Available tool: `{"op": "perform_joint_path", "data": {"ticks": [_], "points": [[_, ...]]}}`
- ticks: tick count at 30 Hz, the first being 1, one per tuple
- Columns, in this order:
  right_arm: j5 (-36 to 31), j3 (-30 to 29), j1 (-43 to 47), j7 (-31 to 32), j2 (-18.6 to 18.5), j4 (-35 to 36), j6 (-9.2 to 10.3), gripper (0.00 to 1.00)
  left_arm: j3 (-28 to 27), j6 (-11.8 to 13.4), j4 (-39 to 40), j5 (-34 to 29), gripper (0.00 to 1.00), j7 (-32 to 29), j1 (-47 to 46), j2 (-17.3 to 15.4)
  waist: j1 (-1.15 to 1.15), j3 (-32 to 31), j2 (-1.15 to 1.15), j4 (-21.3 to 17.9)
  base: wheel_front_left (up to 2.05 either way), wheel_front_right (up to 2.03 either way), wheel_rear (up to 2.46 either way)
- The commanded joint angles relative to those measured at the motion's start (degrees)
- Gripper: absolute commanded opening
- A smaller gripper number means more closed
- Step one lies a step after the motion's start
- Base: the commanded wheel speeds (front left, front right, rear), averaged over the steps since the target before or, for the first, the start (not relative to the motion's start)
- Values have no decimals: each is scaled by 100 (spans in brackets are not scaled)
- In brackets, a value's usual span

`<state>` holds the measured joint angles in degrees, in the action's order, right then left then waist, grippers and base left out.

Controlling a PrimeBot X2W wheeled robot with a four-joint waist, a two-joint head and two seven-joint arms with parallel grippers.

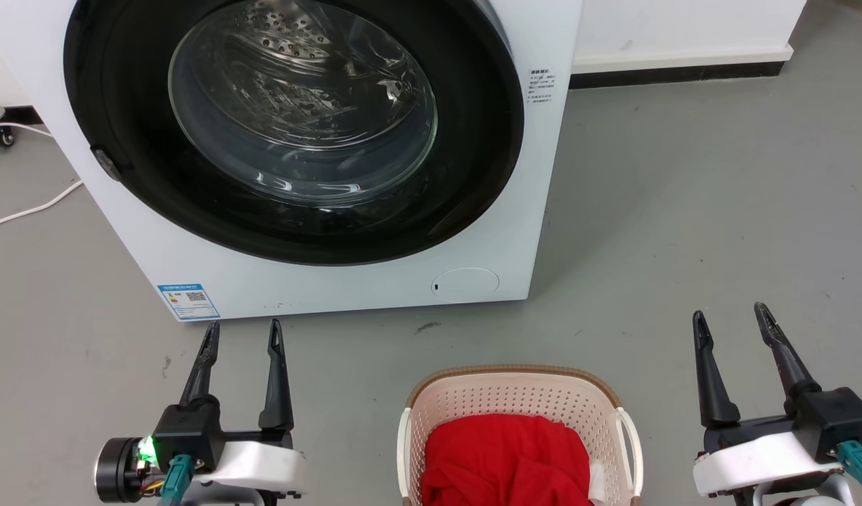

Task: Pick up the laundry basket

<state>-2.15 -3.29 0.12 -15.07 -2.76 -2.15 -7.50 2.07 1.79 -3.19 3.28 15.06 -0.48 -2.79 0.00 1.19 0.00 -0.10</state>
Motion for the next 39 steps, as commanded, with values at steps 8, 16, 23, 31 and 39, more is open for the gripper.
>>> {"op": "perform_joint_path", "data": {"ticks": [8,16,23,31,39], "points": [[85,19,72,-16,-21,-9,2,100,-3,3,-26,15,100,17,63,-16,0,1,0,6,0,0,0],[87,48,70,-16,-20,21,2,100,-21,-11,-48,28,100,18,73,-16,0,24,0,-3,0,0,0],[28,-45,14,-14,-19,-400,2,100,170,-130,-403,134,100,17,-182,-15,0,132,0,-31,0,0,0],[-90,-172,-420,-15,-18,-1044,3,100,508,-393,-1461,435,100,16,-696,-15,0,670,0,-181,0,0,0],[-328,-178,-1076,-15,-17,-1777,3,100,905,-566,-2637,623,100,17,-1584,-15,0,1531,0,-256,0,0,0]]}}
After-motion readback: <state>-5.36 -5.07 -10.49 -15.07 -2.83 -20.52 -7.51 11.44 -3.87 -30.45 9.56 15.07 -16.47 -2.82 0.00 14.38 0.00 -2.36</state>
